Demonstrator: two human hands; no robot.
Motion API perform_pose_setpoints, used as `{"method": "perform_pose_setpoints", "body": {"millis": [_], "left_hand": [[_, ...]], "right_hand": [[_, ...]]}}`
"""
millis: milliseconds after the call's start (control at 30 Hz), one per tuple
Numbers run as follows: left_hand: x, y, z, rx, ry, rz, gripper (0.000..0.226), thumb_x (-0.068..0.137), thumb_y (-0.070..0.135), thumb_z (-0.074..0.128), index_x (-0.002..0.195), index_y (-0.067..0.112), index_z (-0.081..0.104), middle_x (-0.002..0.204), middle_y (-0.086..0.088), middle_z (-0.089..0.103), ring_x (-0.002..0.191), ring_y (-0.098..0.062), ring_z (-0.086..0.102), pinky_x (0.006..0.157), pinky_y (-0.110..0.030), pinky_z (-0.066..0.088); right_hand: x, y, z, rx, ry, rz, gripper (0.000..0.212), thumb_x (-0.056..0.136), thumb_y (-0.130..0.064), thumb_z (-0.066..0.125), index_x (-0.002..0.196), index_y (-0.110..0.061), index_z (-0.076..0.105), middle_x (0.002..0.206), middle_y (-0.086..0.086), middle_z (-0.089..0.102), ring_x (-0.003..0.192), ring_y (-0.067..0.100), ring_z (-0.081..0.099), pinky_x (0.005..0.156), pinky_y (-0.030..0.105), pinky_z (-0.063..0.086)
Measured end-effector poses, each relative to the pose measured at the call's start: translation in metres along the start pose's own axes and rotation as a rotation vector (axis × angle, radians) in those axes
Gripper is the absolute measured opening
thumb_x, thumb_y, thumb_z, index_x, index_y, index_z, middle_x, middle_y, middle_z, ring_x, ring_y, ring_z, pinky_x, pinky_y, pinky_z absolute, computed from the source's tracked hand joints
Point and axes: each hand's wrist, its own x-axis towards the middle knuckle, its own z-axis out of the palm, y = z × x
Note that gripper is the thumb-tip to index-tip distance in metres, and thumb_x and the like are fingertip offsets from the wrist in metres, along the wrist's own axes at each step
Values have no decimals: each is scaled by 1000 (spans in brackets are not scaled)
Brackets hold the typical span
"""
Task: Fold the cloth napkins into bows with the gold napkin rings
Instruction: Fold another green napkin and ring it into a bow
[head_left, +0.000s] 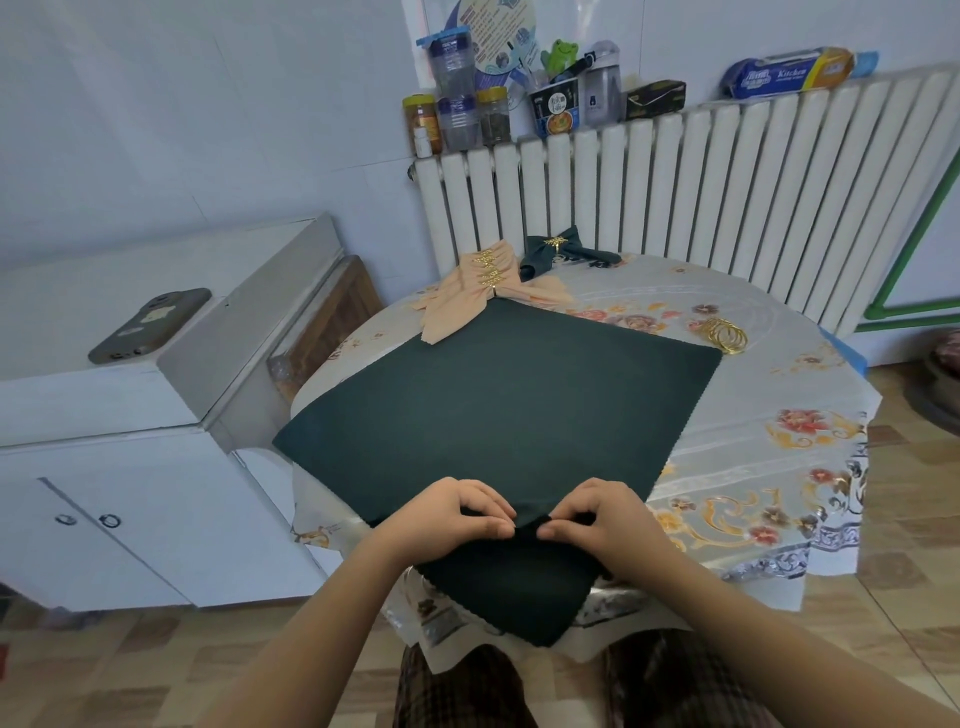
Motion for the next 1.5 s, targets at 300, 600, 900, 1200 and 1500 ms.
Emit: {"method": "perform_pose_setpoints", "body": {"millis": [300, 600, 900, 1200, 1500], "left_hand": [[1, 4, 0, -144, -6, -100, 12, 89, 32, 62, 85, 30, 73, 107, 17, 66, 102, 1, 59, 90, -19, 41], [-12, 12, 10, -179, 135, -82, 18, 90, 35, 59, 99, 28, 73, 103, 18, 68, 94, 8, 59, 75, -5, 40], [-20, 22, -3, 119, 232, 14, 46, 94, 37, 52, 62, 5, 44, 59, -6, 37, 54, -13, 40, 60, -32, 34], [-14, 17, -3, 84, 399, -62, 44, 96, 35, 48, 62, 15, 28, 59, -1, 25, 55, -15, 29, 60, -31, 25], [-7, 31, -13, 173, 475, -112, 40, 100, 34, 38, 66, 14, 29, 62, -1, 34, 58, -16, 35, 57, -31, 26]], "right_hand": [[-6, -13, -12, 244, -48, 31, 12, 83, -24, 69, 72, -27, 72, 71, -13, 67, 72, -9, 59, 65, 4, 41], [-3, -11, -19, 333, -138, 92, 35, 95, -25, 53, 73, 2, 56, 68, 4, 49, 66, 12, 47, 65, 25, 36], [-2, -44, -32, 365, 117, -19, 38, 94, -34, 53, 62, -14, 50, 57, -8, 42, 55, 5, 42, 55, 17, 33], [7, -14, -42, -1, -81, 213, 47, 94, -31, 55, 58, -14, 30, 56, 1, 28, 54, 14, 32, 53, 26, 24], [25, -30, -72, -185, 78, 169, 44, 97, -33, 46, 61, -12, 37, 56, 2, 41, 54, 14, 41, 51, 26, 28]]}}
